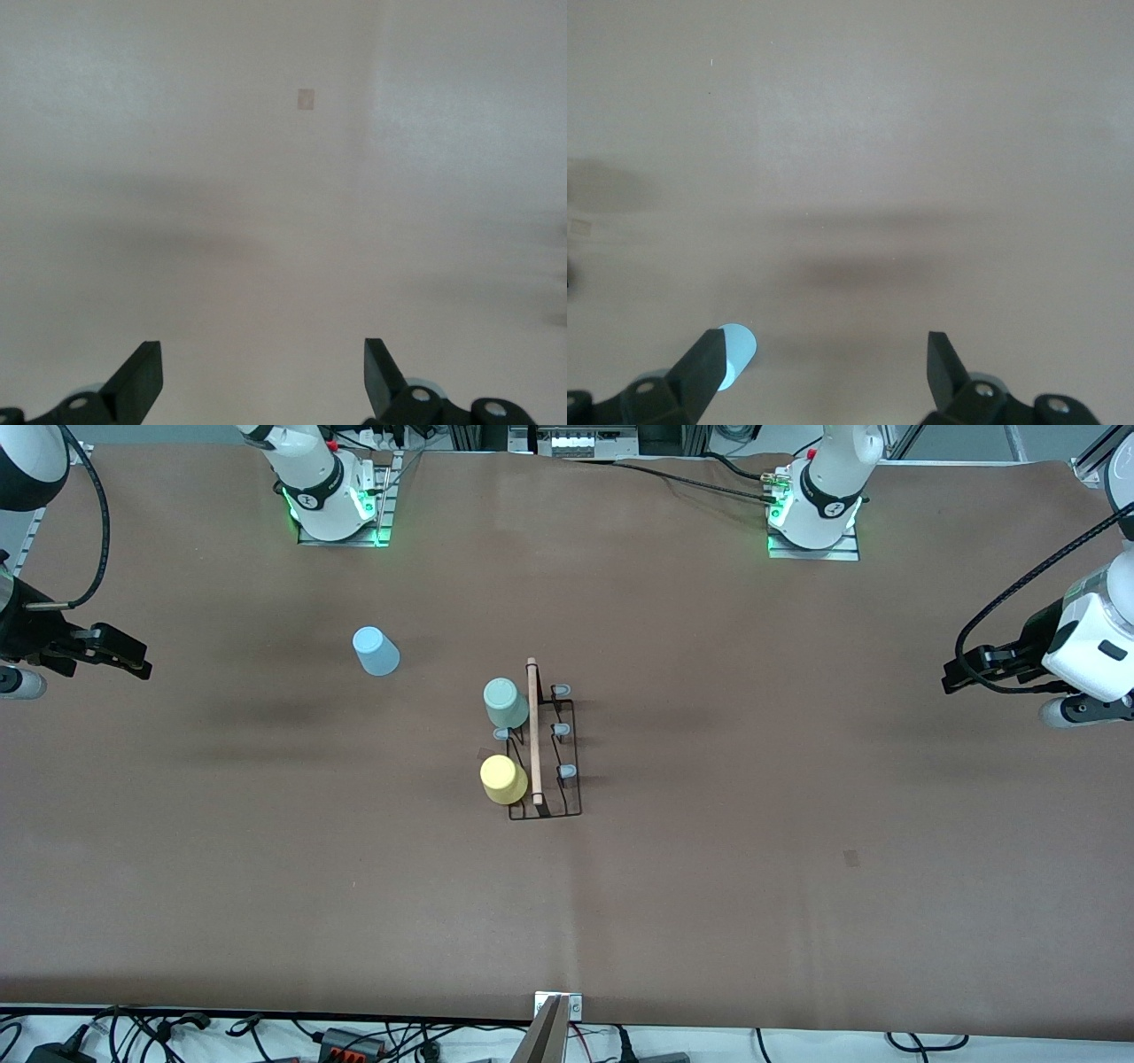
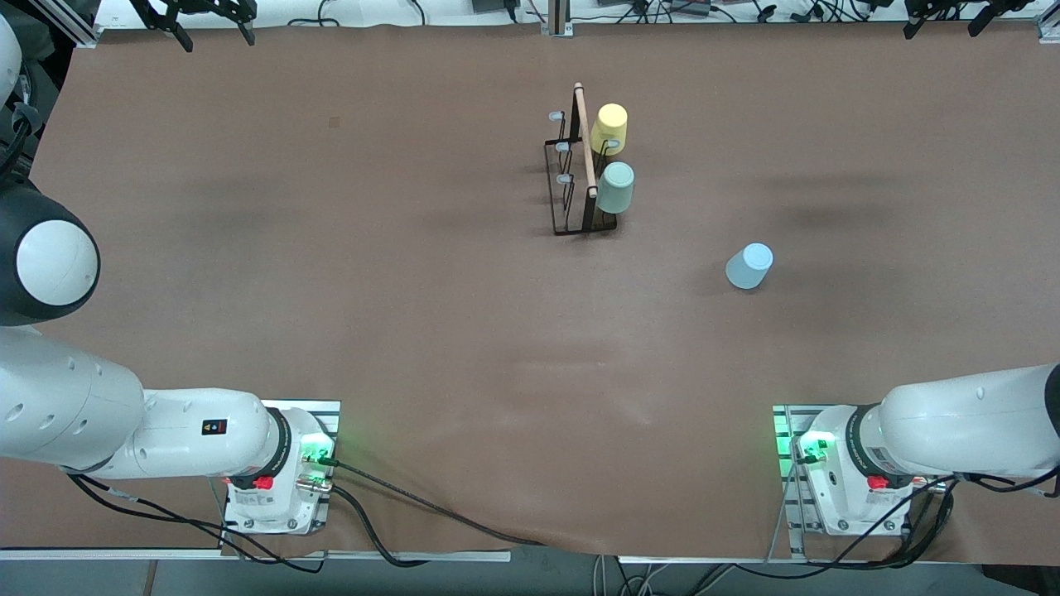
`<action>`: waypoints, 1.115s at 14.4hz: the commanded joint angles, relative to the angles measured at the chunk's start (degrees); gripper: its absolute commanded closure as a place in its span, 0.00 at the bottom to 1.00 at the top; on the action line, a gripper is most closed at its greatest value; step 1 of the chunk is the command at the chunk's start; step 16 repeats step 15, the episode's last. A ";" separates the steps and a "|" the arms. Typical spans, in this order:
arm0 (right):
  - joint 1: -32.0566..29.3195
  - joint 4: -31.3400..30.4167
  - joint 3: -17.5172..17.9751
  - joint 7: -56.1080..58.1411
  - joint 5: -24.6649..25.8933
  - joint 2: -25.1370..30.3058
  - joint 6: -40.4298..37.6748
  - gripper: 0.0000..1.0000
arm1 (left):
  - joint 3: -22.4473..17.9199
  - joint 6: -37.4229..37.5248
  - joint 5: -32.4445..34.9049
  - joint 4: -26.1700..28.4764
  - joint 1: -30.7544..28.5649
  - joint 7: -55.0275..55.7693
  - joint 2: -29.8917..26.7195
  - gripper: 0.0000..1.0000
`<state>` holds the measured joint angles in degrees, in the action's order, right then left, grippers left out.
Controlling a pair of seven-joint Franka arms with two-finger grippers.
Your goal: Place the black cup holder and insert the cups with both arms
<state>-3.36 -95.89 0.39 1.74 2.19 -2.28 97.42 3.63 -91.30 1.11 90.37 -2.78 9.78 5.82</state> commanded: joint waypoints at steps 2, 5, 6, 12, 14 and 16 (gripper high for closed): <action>1.34 -0.97 -1.79 0.63 -0.87 1.14 0.31 0.00 | 0.15 -0.63 -0.84 1.30 0.05 -0.37 -1.43 0.00; 1.08 -1.05 -1.79 0.63 -1.04 1.75 -0.47 0.00 | 0.15 -0.45 -0.93 1.30 0.05 -0.37 -1.52 0.00; 1.08 -1.14 -1.79 0.63 -1.05 1.75 -0.56 0.00 | 0.15 -0.45 -0.93 1.30 0.05 -0.37 -1.43 0.00; 1.08 -1.23 -1.79 0.28 -0.96 2.28 -0.91 0.00 | 0.06 -0.54 -1.02 1.39 -0.12 -0.55 -1.43 0.00; 1.08 -1.23 -1.70 0.45 -0.96 2.46 -1.09 0.00 | 0.15 -0.45 -1.02 1.39 0.14 -0.37 -1.52 0.00; 1.16 -1.32 -1.70 0.54 -0.96 2.46 -1.09 0.00 | 0.06 -0.45 -1.02 1.39 -0.03 -0.46 -1.43 0.00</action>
